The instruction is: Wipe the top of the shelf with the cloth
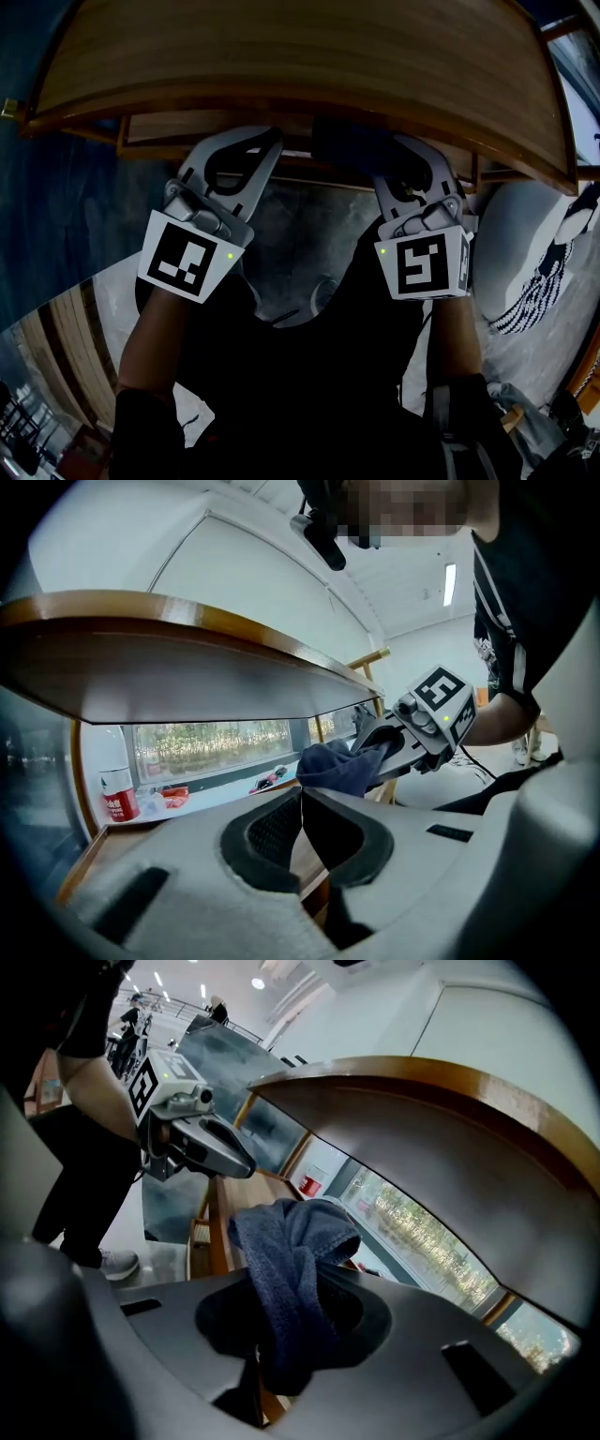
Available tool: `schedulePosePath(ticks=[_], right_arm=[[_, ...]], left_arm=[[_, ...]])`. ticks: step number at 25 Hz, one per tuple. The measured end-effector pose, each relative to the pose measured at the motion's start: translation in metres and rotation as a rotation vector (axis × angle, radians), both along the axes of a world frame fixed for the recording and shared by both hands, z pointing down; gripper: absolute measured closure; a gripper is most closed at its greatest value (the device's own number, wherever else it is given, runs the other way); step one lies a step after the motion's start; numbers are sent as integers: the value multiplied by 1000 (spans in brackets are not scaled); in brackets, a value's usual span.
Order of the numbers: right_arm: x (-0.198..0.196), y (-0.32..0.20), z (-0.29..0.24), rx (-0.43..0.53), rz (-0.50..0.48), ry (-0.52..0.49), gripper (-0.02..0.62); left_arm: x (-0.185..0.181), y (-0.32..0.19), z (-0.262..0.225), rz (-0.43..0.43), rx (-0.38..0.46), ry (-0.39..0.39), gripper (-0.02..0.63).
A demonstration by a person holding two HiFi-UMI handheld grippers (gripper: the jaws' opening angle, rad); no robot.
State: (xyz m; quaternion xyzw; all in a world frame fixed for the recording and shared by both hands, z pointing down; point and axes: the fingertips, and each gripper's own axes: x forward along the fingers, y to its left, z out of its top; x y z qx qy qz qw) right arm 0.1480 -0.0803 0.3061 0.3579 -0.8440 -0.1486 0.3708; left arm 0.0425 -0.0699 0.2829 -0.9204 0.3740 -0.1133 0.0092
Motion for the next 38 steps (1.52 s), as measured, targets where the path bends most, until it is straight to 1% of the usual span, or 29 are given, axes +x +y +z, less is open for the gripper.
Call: schedulePosePath(ticks=[4,7,10,19,28,38], right_arm=[[-16,8,-5,-20,-21,-89,508],[-21,10,-6,-26,-30,-125,508],[-22,9,-2,-47,-32,-151,508],[-32,7,-8,-71,-23,-182,508],[-44,6,-7,-88,-16,-231,508],[-47,4,-3,-84,-3,-209,508]], left_arm=[[-13,4,-1,-44,11,17,586],[-21,4,-1,-72,23,16,586],[-23,4,2,-82,30,8,586],[-34,8,-1,-99,17,21,586],[-40,4,4,-106,28,14,586],[-47,-1,6,-120,23,30,586]])
